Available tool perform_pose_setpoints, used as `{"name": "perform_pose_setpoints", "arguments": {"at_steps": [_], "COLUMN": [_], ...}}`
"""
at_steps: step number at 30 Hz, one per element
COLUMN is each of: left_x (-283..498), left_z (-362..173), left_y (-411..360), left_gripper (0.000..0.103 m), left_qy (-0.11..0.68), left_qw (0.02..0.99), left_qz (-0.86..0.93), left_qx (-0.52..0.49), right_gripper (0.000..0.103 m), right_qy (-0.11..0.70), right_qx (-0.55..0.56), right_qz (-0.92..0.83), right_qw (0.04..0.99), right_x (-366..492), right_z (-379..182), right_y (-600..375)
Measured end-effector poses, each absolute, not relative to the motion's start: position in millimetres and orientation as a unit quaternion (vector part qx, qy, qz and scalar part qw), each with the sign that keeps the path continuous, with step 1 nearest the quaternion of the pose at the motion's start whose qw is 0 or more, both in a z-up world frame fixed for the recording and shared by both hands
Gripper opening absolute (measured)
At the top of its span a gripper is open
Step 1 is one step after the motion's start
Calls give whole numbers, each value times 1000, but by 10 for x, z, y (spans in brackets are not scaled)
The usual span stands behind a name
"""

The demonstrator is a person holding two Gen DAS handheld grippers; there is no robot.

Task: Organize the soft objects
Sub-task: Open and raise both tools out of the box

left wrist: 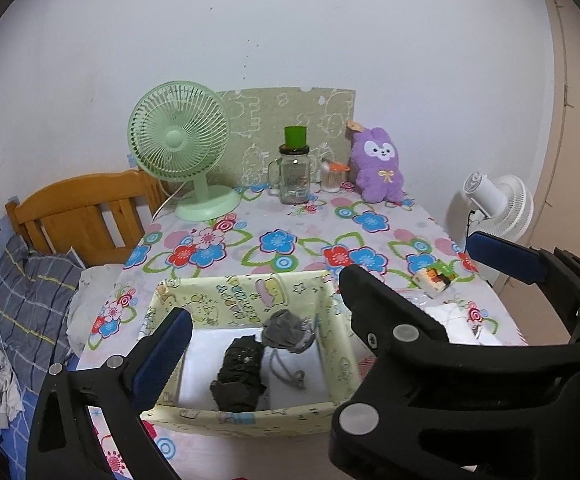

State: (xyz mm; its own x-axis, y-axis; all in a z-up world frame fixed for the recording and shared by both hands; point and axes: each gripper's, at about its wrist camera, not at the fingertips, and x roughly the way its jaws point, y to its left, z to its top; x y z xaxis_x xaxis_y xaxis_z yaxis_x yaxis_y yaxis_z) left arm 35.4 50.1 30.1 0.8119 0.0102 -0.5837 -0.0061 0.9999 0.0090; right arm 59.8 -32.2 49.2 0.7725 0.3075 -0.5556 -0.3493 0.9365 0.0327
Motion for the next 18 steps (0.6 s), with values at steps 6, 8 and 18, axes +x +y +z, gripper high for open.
{"name": "perform_pose_setpoints", "arguments": {"at_steps": [6, 8, 18], "left_x": [332, 330, 325], "left_z": [323, 328, 278], "left_y": [346, 285, -28], "left_gripper": [103, 103, 103], "left_qy": [303, 301, 298], "left_qw": [953, 954, 954], "left_qz": [2, 0, -25], "left_qx": [-2, -2, -3], "right_gripper": [95, 95, 95], "right_qy": [296, 296, 296], "right_qx": [-24, -24, -18], "right_qz": [162, 160, 130], "right_qw": [941, 942, 946], "right_x": [555, 542, 484], "right_z": [504, 503, 476], "right_y": [-507, -558, -878]}}
